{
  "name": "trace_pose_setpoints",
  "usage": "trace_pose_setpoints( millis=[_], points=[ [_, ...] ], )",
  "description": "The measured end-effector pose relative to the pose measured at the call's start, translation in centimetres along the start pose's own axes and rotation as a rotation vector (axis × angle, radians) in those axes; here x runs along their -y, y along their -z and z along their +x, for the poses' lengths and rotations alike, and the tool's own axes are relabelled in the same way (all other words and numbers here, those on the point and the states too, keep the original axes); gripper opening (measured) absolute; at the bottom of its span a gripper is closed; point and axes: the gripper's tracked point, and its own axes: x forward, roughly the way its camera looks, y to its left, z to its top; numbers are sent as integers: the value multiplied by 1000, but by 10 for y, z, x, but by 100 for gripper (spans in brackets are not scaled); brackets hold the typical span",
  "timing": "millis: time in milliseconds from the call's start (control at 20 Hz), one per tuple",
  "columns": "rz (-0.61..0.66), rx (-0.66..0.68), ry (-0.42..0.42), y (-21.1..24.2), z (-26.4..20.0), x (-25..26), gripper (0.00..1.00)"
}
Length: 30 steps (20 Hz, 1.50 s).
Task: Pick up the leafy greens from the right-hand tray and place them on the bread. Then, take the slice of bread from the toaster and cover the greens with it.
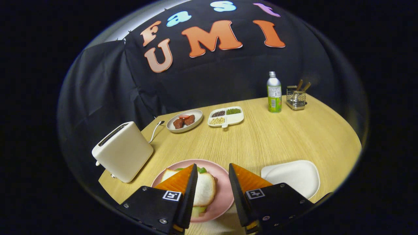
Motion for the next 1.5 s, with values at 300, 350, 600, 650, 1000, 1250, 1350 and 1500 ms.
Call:
trace_pose_setpoints(
  millis=[300,350,600,650,1000,1250,1350,1500],
  points=[
    [-71,280,54,-75,-22,1,70],
    [-90,324,67,-86,-27,2,72],
    [-207,513,122,-125,-57,0,76],
    [-231,536,144,-129,-62,1,79],
    [-364,645,133,-135,-81,-28,91],
    [-352,660,93,-136,-82,-40,96],
    [-335,653,97,-136,-80,-38,97],
    [-308,630,84,-132,-77,-38,97]
  ],
)
